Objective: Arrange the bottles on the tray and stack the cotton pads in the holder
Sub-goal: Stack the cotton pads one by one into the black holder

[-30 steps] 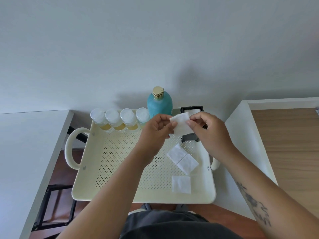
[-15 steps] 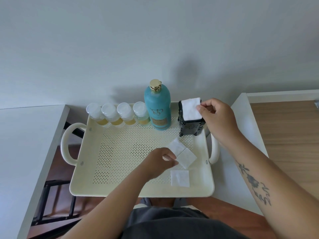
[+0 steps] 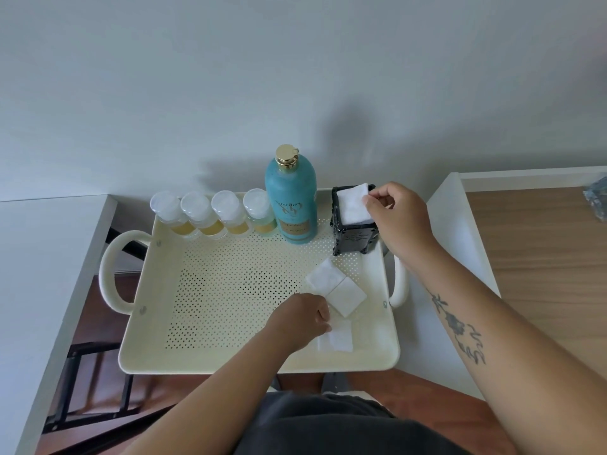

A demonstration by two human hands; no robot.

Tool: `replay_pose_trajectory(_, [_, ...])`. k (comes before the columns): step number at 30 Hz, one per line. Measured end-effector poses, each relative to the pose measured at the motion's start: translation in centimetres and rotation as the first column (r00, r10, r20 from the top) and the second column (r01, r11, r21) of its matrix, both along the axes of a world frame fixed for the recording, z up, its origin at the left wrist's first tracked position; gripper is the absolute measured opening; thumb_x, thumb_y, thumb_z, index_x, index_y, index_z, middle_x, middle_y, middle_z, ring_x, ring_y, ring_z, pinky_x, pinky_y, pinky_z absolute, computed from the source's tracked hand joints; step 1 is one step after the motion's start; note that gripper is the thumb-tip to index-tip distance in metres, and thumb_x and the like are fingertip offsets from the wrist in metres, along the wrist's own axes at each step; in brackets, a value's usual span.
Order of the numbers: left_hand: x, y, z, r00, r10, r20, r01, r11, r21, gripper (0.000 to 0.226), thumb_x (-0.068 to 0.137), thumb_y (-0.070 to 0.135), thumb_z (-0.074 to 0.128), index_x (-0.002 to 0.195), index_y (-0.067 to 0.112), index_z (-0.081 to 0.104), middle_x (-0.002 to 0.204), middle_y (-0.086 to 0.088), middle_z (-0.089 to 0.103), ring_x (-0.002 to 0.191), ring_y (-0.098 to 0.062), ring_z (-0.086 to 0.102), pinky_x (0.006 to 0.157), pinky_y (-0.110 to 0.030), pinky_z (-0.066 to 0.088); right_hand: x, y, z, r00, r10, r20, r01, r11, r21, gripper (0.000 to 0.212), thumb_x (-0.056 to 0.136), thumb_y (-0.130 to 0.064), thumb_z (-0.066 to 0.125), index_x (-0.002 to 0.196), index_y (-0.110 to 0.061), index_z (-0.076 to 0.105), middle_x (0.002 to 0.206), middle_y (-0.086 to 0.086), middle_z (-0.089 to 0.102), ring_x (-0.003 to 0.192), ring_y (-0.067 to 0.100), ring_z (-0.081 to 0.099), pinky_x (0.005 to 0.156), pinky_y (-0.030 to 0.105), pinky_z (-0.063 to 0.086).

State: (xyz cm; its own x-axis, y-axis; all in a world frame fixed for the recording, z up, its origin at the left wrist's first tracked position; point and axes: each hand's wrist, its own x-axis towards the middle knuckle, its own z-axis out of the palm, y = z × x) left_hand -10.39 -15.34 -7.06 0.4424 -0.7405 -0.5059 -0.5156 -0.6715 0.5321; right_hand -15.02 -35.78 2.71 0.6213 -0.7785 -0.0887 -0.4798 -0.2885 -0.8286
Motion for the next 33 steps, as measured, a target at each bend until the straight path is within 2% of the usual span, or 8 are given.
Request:
replay_pose_trajectory(4, [-0.1, 0.3, -0.2, 1.0, -0.019, 0.011, 0.019, 1.0, -0.021, 0.009, 0.085, 0.024, 0.067, 0.092, 0.019, 0.067, 0.095, 0.005, 0.068, 0.088, -0.012, 0.056, 0.079, -0.032, 0.052, -0.1, -0.1, -0.2, 1.0, -0.016, -0.008, 0.016, 0.998, -0.063, 0.014, 0.09, -0.027, 0.056, 0.096, -0.018, 0.064, 0.088, -0.003, 0.059, 0.082, 0.019, 0.054, 0.086, 0.048, 0.048])
replay_pose_trajectory(9, [0.3, 0.4, 0.0, 0.996, -0.083, 0.043, 0.085, 0.996, -0.04, 0.009, 0.085, 0.022, 0.06, 0.09, 0.019, 0.067, 0.091, 0.008, 0.063, 0.081, -0.011, 0.057, 0.077, -0.032, 0.055, -1.2, 0.7, -1.0, 1.0, 0.014, 0.016, -0.009, 0.956, -0.293, 0.018, 0.09, -0.021, 0.058, 0.107, -0.016, 0.061, 0.105, 0.005, 0.056, 0.102, 0.028, 0.049, 0.088, 0.042, 0.044])
replay_pose_trajectory(15, [0.7, 0.9, -0.3, 0.996, -0.084, 0.017, 0.085, 0.994, -0.063, 0.019, 0.079, 0.033, 0.073, 0.092, 0.023, 0.065, 0.089, 0.013, 0.059, 0.084, -0.008, 0.058, 0.076, -0.028, 0.053, -1.7, 1.4, -1.6, 0.99, 0.138, -0.009, -0.121, 0.831, -0.543, 0.018, 0.088, -0.018, 0.058, 0.105, -0.015, 0.064, 0.107, 0.004, 0.06, 0.1, 0.031, 0.05, 0.081, 0.038, 0.041])
replay_pose_trajectory(17, [0.4, 0.7, -0.4, 0.992, -0.106, 0.07, 0.11, 0.992, -0.063, 0.022, 0.079, 0.036, 0.073, 0.094, 0.025, 0.064, 0.088, 0.015, 0.057, 0.082, -0.007, 0.053, 0.072, -0.025, 0.048, -1.8, 1.6, -1.8, 0.982, 0.188, -0.026, -0.165, 0.781, -0.602, 0.017, 0.086, -0.015, 0.06, 0.102, -0.015, 0.066, 0.106, 0.001, 0.063, 0.1, 0.031, 0.05, 0.079, 0.039, 0.041])
replay_pose_trajectory(25, [0.1, 0.5, 0.1, 0.982, -0.15, 0.119, 0.15, 0.989, 0.002, 0.005, 0.08, 0.03, 0.061, 0.084, 0.031, 0.057, 0.086, 0.017, 0.053, 0.082, -0.007, 0.051, 0.069, -0.025, 0.045, -2.1, 1.5, -2.9, 0.948, 0.255, -0.188, -0.316, 0.715, -0.623, 0.019, 0.091, -0.031, 0.052, 0.097, -0.023, 0.068, 0.103, -0.013, 0.068, 0.11, 0.024, 0.048, 0.087, 0.038, 0.039])
replay_pose_trajectory(28, [0.6, 1.3, 0.3, 0.991, -0.079, 0.111, 0.082, 0.996, -0.027, 0.008, 0.078, 0.032, 0.062, 0.085, 0.031, 0.058, 0.087, 0.017, 0.056, 0.08, -0.006, 0.053, 0.066, -0.022, 0.045, -2.2, 1.4, -3.1, 0.939, 0.258, -0.226, -0.343, 0.707, -0.618, 0.023, 0.092, -0.036, 0.049, 0.099, -0.023, 0.067, 0.104, -0.012, 0.068, 0.113, 0.025, 0.048, 0.089, 0.038, 0.039])
replay_pose_trajectory(30, [1.1, 1.9, 0.4, 0.997, -0.008, 0.07, 0.012, 0.998, -0.056, 0.01, 0.078, 0.033, 0.063, 0.085, 0.031, 0.056, 0.087, 0.018, 0.058, 0.076, -0.003, 0.054, 0.062, -0.019, 0.043, -2.2, 1.5, -3.1, 0.938, 0.25, -0.242, -0.347, 0.708, -0.615, 0.027, 0.092, -0.039, 0.048, 0.099, -0.022, 0.068, 0.105, -0.011, 0.068, 0.113, 0.026, 0.048, 0.09, 0.039, 0.039])
replay_pose_trajectory(33, [1.8, 2.7, 0.7, 0.994, 0.087, -0.067, -0.096, 0.986, -0.136, 0.012, 0.081, 0.027, 0.068, 0.089, 0.025, 0.059, 0.088, 0.014, 0.06, 0.078, -0.006, 0.057, 0.068, -0.017, 0.046, -2.1, 1.4, -3.1, 0.934, 0.231, -0.273, -0.354, 0.706, -0.613, 0.034, 0.092, -0.044, 0.045, 0.1, -0.021, 0.069, 0.104, -0.01, 0.069, 0.113, 0.027, 0.049, 0.089, 0.04, 0.04])
